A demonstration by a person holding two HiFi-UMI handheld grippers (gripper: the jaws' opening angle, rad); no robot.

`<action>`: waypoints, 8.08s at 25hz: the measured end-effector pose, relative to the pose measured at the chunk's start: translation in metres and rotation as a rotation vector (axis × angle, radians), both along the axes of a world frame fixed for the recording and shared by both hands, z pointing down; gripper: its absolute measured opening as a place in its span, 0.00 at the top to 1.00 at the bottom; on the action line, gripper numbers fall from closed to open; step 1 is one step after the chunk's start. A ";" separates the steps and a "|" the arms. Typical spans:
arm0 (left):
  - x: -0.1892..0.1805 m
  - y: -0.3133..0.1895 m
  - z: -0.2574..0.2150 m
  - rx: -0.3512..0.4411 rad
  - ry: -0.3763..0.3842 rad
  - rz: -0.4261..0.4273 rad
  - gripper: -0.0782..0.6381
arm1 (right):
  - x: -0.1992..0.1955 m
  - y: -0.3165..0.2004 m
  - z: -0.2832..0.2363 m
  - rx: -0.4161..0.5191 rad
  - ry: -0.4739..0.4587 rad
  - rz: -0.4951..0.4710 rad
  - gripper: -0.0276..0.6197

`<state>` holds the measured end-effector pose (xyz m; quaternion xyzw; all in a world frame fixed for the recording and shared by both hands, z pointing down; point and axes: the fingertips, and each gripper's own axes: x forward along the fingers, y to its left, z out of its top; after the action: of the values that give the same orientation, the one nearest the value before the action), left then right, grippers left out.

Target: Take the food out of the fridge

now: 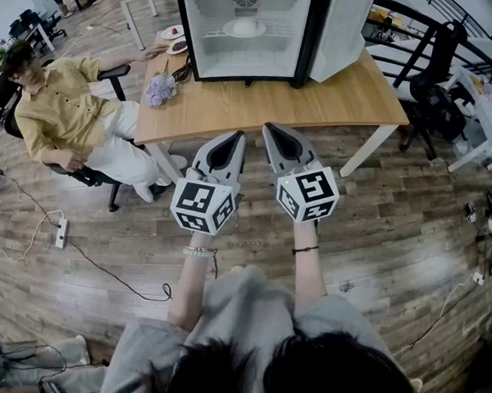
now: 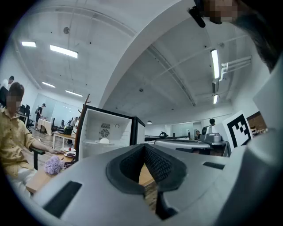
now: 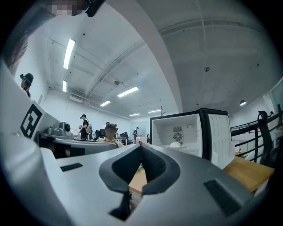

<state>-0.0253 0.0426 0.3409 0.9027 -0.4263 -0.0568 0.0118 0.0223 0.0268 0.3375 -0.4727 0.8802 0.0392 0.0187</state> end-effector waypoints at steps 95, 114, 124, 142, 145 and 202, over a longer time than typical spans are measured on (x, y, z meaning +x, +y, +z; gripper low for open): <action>0.001 -0.355 0.057 -0.138 -0.008 -0.007 0.88 | 0.015 -0.364 0.063 -0.359 -0.535 -0.092 0.94; -0.008 -0.377 0.063 -0.165 -0.039 -0.055 0.88 | 0.020 -0.409 0.081 -0.627 -1.072 -0.085 0.76; -0.021 -0.389 0.060 -0.160 -0.047 -0.112 0.88 | 0.005 -0.429 0.092 -0.743 -1.275 -0.113 0.75; -0.018 -0.390 0.059 -0.156 -0.058 -0.124 0.88 | 0.011 -0.436 0.087 -0.801 -1.400 -0.113 0.86; -0.016 -0.390 0.057 -0.153 -0.058 -0.116 0.88 | 0.011 -0.435 0.086 -0.805 -1.398 -0.114 0.86; -0.017 -0.251 0.028 -0.053 -0.067 0.113 0.88 | 0.020 -0.276 0.074 -0.806 -1.299 -0.257 0.86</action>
<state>-0.0426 -0.2079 0.3686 0.9260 -0.3764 -0.0145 0.0247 0.0427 -0.2495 0.4117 -0.2654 0.6870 -0.5716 0.3618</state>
